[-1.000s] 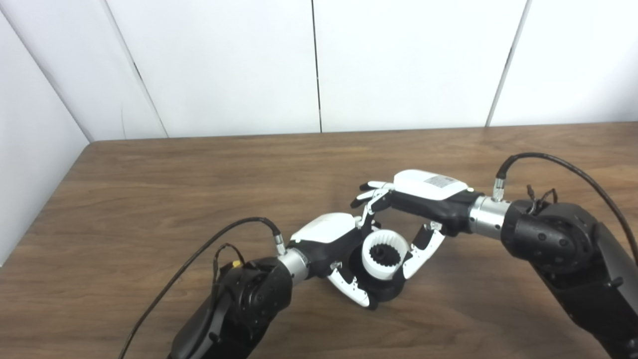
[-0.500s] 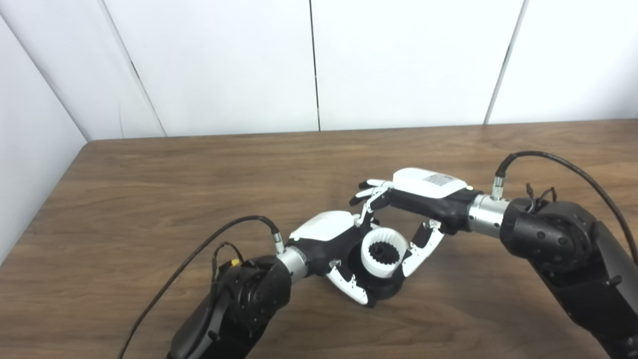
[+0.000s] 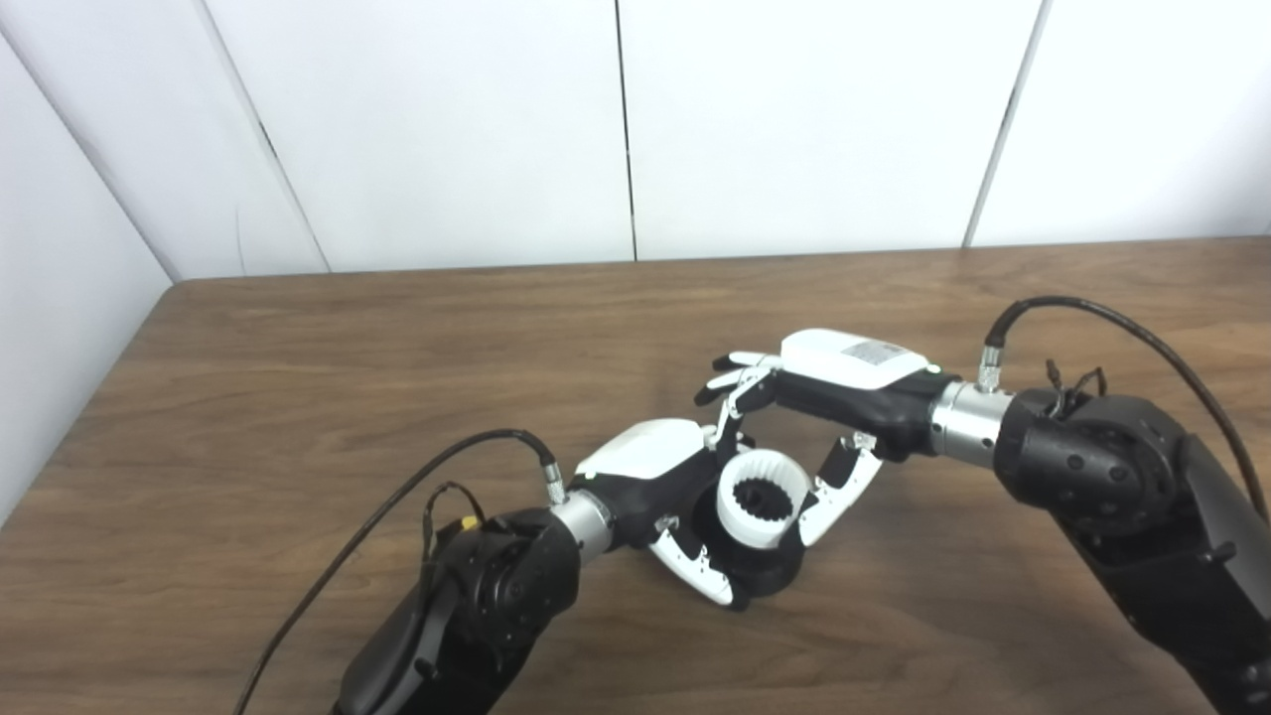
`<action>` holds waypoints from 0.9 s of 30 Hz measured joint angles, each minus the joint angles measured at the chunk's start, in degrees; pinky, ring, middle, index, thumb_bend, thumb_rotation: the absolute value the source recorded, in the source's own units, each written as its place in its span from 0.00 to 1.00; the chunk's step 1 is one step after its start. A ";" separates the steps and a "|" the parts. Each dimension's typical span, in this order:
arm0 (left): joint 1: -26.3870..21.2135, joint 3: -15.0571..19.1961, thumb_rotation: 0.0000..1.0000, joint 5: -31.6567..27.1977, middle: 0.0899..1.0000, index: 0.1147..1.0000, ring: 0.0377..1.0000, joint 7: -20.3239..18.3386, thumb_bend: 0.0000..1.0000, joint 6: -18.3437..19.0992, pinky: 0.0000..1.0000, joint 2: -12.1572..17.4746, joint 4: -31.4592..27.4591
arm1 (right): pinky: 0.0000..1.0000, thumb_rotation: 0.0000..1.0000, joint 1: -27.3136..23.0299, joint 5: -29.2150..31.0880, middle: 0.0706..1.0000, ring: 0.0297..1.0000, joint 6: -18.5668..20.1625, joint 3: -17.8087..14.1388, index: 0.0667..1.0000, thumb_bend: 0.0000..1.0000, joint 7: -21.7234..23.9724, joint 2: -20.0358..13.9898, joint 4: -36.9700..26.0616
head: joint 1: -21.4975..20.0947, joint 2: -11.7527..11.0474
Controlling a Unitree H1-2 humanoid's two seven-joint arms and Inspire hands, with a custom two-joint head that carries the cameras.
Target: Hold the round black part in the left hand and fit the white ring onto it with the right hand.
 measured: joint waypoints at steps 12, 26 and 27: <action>0.17 0.97 0.24 -0.97 0.97 0.85 1.00 -0.66 1.00 0.55 0.92 -0.02 -0.27 | 0.88 0.26 -0.20 0.02 0.88 0.98 -0.03 0.04 0.57 0.84 0.00 0.48 1.39 | 0.18 -0.18; 1.05 2.92 0.22 -3.17 0.97 0.84 1.00 -1.03 1.00 0.33 0.90 0.69 -0.90 | 0.86 0.30 -0.28 0.01 0.88 0.98 -0.25 0.16 0.57 0.85 0.00 0.64 1.87 | 0.61 0.09; 1.07 3.03 0.22 -3.37 0.97 0.84 1.00 -1.03 1.00 0.26 0.90 0.82 -0.90 | 0.86 0.30 -0.29 0.00 0.87 0.98 -0.34 0.18 0.57 0.85 -0.01 0.66 1.94 | 0.62 0.09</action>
